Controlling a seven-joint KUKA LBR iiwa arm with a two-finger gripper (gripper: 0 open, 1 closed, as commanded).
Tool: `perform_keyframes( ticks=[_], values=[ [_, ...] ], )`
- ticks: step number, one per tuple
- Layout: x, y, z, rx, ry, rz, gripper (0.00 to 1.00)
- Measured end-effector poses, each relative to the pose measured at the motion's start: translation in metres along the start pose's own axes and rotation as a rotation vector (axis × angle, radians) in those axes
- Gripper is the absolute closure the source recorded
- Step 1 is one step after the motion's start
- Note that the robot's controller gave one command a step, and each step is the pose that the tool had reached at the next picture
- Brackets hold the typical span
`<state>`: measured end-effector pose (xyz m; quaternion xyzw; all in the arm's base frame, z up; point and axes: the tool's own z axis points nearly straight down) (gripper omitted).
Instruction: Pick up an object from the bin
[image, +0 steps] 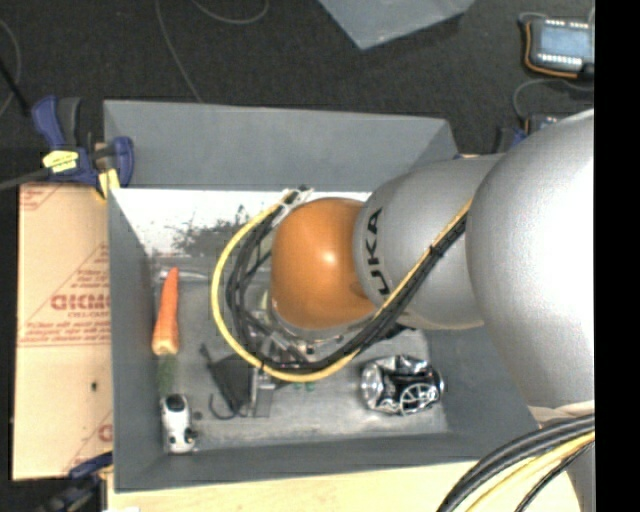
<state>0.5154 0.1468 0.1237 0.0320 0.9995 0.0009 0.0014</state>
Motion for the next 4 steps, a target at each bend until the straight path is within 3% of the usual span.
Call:
perform_keyframes(
  ticks=[1,2,4],
  values=[
    [0.002,0.0,0.051,-0.001,-0.002,0.172,1.0],
    [0.002,-0.001,0.053,-0.001,-0.003,0.175,1.0],
    [-0.004,-0.002,0.025,-0.002,-0.003,0.178,1.0]
  ],
)
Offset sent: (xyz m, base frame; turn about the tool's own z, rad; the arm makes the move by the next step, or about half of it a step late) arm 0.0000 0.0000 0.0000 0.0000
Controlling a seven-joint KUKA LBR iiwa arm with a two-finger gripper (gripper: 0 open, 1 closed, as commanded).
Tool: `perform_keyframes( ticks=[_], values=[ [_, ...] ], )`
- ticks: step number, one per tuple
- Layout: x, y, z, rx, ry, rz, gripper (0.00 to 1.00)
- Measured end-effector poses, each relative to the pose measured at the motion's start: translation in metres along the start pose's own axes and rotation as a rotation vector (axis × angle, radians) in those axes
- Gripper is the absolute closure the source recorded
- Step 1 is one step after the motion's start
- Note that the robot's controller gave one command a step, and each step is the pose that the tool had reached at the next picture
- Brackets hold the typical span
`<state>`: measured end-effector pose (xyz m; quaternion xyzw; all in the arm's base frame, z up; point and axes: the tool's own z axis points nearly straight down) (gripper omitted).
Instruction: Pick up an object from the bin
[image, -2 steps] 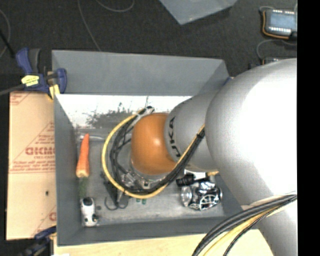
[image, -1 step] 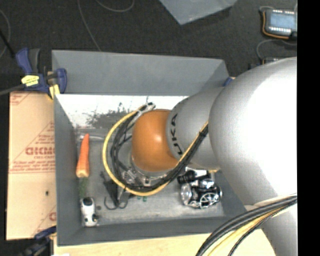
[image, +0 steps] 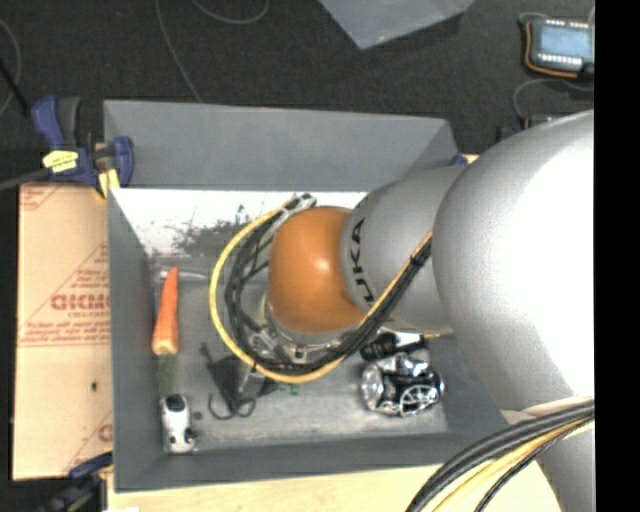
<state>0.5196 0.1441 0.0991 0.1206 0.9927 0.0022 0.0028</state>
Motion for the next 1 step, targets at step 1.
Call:
perform_keyframes(
  ticks=[1],
  values=[
    [0.0014,0.0036,-0.0233,-0.001,-0.002,0.027,1.0]
  ],
)
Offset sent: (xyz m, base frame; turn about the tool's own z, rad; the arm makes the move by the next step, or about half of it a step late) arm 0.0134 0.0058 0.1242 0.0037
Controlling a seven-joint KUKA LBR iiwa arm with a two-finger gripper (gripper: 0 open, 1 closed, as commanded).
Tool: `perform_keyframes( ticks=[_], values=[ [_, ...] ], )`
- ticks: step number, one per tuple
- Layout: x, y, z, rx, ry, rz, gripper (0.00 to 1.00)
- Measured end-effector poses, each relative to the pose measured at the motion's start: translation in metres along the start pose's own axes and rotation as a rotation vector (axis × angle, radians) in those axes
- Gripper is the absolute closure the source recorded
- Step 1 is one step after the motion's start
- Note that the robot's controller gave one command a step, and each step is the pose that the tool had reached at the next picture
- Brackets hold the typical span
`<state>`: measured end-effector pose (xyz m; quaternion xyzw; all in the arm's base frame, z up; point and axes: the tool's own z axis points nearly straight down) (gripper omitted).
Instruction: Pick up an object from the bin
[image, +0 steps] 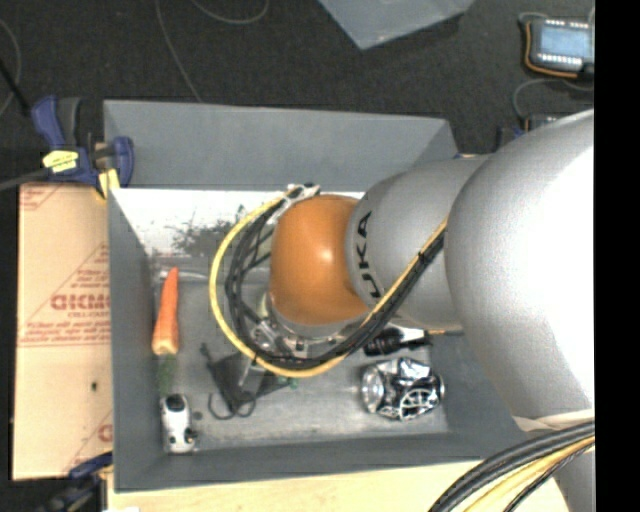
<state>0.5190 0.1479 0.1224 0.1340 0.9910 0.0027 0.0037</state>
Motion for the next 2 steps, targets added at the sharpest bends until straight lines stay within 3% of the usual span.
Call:
perform_keyframes(
  ticks=[1,2],
  values=[
    [-0.007,0.003,-0.055,0.003,0.005,-0.009,1.0],
    [-0.015,0.004,-0.073,-0.006,-0.011,-0.004,1.0]
  ],
)
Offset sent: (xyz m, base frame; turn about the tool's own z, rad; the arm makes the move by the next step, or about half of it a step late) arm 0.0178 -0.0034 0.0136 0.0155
